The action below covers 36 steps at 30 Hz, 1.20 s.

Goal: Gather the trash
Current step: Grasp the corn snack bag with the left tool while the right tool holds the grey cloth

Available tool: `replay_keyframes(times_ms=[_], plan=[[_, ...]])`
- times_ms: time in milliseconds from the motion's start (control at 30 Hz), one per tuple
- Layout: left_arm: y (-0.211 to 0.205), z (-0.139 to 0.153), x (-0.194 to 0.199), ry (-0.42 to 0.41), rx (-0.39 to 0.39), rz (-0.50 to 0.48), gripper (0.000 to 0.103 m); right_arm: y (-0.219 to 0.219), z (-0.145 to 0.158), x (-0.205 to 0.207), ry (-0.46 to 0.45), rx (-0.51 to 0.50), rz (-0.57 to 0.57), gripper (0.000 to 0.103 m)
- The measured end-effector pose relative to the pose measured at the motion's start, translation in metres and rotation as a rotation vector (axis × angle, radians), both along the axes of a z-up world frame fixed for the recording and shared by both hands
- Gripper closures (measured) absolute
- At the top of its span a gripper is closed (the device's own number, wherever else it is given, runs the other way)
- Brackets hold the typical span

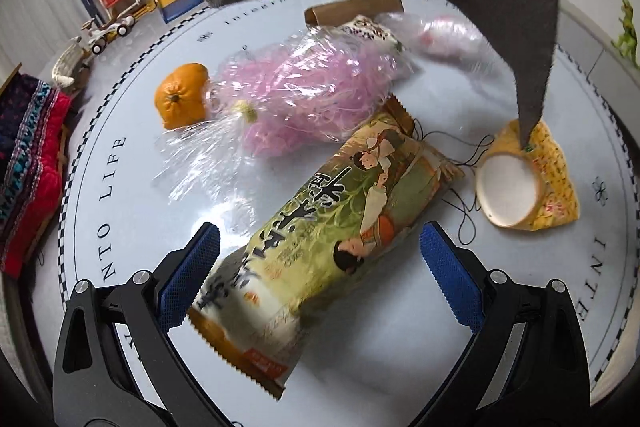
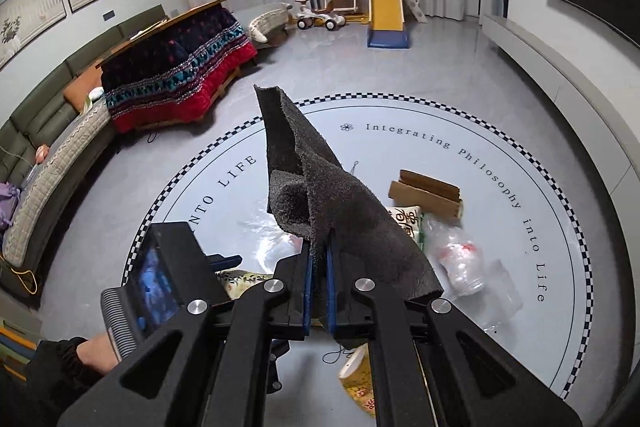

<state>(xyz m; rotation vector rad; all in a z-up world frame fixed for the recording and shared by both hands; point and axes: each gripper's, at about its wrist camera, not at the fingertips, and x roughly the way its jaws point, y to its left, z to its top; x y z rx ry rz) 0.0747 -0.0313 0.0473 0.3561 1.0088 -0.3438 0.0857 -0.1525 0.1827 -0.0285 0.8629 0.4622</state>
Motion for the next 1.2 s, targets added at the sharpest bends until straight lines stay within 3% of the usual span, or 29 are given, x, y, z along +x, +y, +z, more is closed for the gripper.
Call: replay_keyframes(times_ms=[167, 333, 467, 700, 967, 1200], plan=[[-0.013, -0.014, 0.006, 0.020, 0.026, 0.016, 0.007, -0.006, -0.007, 0.000, 0.002, 0.009, -0.002, 0.097], [-0.017, -0.016, -0.007, 0.015, 0.022, 0.058, 0.031, -0.010, -0.012, -0.002, 0.015, 0.021, -0.007, 0.097], [-0.007, -0.009, -0.013, 0.035, -0.030, 0.101, 0.049, -0.012, -0.011, -0.011, 0.014, 0.030, -0.009, 0.097], [0.013, 0.002, -0.049, 0.094, -0.129, 0.179, 0.051, -0.008, 0.002, -0.036, -0.006, 0.038, 0.001, 0.097], [0.042, 0.040, -0.102, 0.012, -0.228, 0.214, 0.051, 0.005, 0.018, -0.071, -0.026, 0.047, 0.030, 0.097], [0.084, 0.065, -0.138, -0.063, -0.270, 0.313, 0.051, 0.032, 0.025, -0.106, -0.026, 0.052, 0.085, 0.097]])
